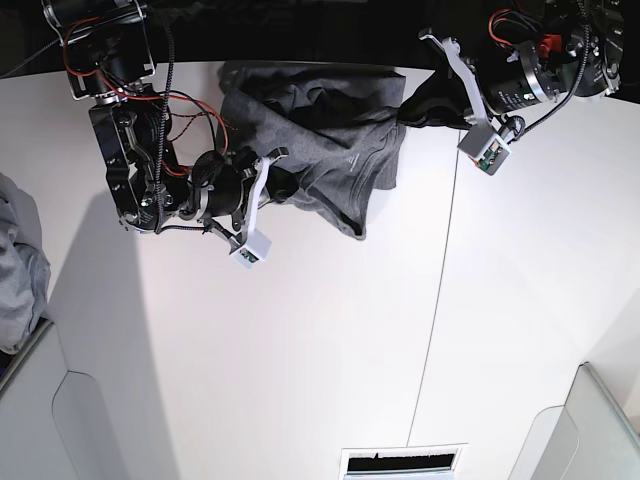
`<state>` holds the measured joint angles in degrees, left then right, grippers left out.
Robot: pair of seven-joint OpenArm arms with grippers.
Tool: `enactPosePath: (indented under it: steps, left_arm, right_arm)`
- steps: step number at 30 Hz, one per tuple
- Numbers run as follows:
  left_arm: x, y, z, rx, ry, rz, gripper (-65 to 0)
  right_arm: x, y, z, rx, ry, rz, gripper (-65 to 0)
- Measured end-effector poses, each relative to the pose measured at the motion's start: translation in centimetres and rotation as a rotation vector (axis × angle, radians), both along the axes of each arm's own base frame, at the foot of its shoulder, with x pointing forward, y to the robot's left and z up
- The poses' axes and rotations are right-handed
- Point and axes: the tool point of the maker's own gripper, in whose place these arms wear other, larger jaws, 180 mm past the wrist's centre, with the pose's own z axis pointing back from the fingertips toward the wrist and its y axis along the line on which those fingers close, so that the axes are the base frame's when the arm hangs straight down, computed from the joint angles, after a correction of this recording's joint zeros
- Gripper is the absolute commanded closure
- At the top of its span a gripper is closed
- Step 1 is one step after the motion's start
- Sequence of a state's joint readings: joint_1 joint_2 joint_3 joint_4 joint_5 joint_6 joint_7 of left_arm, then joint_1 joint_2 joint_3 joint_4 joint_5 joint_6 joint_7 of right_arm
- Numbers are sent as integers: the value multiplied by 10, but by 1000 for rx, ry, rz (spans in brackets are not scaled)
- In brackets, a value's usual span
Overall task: Layout the t-shirt on the table in an organized manner, then fold the t-shirt properly
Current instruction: 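Hold the bundle with both grippers and fold it over once more, then press the folded shirt flat with both grippers and release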
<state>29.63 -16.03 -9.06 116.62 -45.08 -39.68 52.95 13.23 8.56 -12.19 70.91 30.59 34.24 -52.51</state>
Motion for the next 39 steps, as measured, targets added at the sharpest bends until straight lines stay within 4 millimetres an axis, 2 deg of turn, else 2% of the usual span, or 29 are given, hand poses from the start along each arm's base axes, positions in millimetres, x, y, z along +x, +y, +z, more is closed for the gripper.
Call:
enactPosePath:
  steps: [6, 10, 12, 14, 16, 19, 23, 26, 27, 29, 32, 35, 39]
  left_arm:
    - [-2, 6, -8, 55, 13, -6, -3]
    - [-8, 7, -11, 56, 35, -8, -175]
    - [-10, 2, -8, 15, 41, -5, -203]
    - [-10, -3, -3, -25, 41, -3, -203]
    - [-9, -6, 1, -62, 39, 0, -203]
    - [-8, -10, 7, -104, 35, 2, -203]
    - [-8, -11, 8, -112, 35, 3, -202]
    - [-9, -14, 8, -124, 37, 7, -185]
    - [-11, -14, 7, -128, 46, 6, -162]
    - [-18, -15, -3, -135, 84, 10, -99]
    - [-33, -9, -33, -111, 183, 30, -19]
    - [-48, -8, -58, -122, 272, 49, -2]
    - [-62, -14, -76, -147, 343, 59, -2]
  right_arm:
    - [1, 4, 5, 36, 5, -9, 0]
    - [7, 5, 11, 65, -2, -25, 0]
    - [13, 4, 15, 67, -15, -31, 0]
    - [21, 2, 21, 73, -29, -45, -102]
    - [25, 2, 29, 88, -39, -53, -144]
    - [31, 1, 42, 118, -55, -66, -143]
    - [30, -2, 49, 148, -33, -77, -131]
    - [28, 1, 50, 162, -22, -72, 0]
    - [27, 1, 50, 162, -20, -73, 0]
    - [27, 0, 47, 145, -25, -74, 0]
    - [42, -8, 44, 95, -112, -106, 0]
    - [53, -20, 33, 24, -170, -129, 0]
    - [44, -34, 5, -55, -128, -135, 0]
